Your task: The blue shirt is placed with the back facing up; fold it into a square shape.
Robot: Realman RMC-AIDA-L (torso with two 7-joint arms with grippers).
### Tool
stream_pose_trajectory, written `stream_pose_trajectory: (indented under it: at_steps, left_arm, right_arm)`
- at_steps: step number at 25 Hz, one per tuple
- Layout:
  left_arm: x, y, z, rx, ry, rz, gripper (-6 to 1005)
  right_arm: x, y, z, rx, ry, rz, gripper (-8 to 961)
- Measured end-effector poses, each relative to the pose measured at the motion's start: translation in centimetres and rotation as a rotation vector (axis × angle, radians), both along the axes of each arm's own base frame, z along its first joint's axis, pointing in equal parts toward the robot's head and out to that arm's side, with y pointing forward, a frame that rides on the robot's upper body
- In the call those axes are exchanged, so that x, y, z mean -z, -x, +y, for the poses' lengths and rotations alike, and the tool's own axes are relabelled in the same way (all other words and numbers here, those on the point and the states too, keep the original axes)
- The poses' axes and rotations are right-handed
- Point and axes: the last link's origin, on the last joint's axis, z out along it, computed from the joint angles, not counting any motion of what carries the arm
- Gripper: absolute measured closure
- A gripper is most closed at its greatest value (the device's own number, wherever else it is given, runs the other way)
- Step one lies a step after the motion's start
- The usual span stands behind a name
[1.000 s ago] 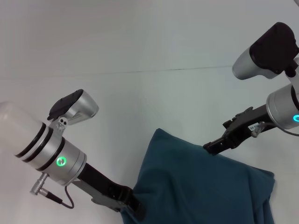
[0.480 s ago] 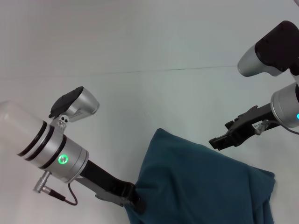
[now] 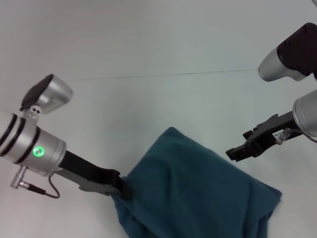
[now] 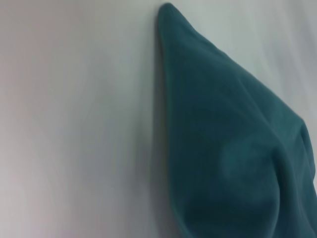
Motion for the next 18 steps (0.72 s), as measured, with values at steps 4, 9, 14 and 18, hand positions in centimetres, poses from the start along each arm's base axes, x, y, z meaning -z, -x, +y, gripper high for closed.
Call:
stream_pose_trajectory:
  at_steps: [4,9,14,18]
  left_arm:
    - [-1.0,0.7,0.4,-0.002,-0.027,0.003,949]
    - [-2.0,1.1,1.2,0.032,-0.061,0.052,950]
    - [-2.6,1.1,2.1,0.060,-0.093,0.098,949]
    - [-2.7,1.1,2.2,0.071,-0.095,0.107,949]
  right_arm:
    - [0.0,0.1,0.0,-0.001,0.005,0.000,232]
    - [-0.2,0.2,-0.1,0.014,0.007,-0.018,230]
    - [-0.3,-0.2,-0.3,0.056,0.009,-0.039,231]
    - [-0.4,-0.5,-0.8,0.111,0.029,-0.057,233]
